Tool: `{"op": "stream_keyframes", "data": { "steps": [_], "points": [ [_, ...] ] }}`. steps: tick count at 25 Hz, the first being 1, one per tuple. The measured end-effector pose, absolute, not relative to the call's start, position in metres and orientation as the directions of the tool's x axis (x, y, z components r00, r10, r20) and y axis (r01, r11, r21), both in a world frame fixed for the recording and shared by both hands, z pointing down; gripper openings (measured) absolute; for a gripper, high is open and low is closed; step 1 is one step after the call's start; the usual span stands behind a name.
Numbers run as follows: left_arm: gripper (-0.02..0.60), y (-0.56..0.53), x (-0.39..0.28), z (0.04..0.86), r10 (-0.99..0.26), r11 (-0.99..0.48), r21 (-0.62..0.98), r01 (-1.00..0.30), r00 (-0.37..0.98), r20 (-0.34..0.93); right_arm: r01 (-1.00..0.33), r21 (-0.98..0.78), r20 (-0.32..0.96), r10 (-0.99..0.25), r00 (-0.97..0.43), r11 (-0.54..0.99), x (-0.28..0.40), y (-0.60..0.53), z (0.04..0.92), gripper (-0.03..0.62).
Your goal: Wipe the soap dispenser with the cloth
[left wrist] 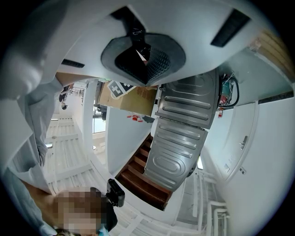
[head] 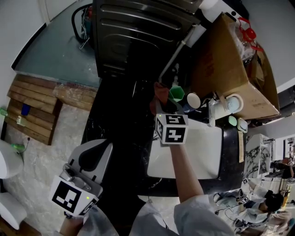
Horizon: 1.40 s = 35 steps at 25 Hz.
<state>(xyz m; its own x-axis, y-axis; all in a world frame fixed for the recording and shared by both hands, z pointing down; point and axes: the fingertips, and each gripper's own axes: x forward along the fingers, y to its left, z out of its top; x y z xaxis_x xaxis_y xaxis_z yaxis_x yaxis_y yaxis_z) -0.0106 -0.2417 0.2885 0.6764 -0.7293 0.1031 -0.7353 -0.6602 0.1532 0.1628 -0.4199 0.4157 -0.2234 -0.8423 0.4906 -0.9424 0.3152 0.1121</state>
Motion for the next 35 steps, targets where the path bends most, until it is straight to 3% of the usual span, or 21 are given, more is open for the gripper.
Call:
{"op": "stream_keyframes", "data": {
  "steps": [14, 35],
  "points": [
    [0.003, -0.237, -0.01, 0.283, -0.729, -0.666, 0.143, -0.732, 0.679, 0.086, -0.898, 0.259, 0.389, -0.89, -0.24, 0.355, 0.15, -0.429, 0.349, 0.077],
    [0.003, -0.238, -0.023, 0.288, -0.752, -0.636, 0.15, -0.757, 0.652, 0.098, -0.834, 0.34, 0.392, -0.871, -0.296, 0.436, 0.098, -0.428, 0.364, 0.077]
  ]
}}
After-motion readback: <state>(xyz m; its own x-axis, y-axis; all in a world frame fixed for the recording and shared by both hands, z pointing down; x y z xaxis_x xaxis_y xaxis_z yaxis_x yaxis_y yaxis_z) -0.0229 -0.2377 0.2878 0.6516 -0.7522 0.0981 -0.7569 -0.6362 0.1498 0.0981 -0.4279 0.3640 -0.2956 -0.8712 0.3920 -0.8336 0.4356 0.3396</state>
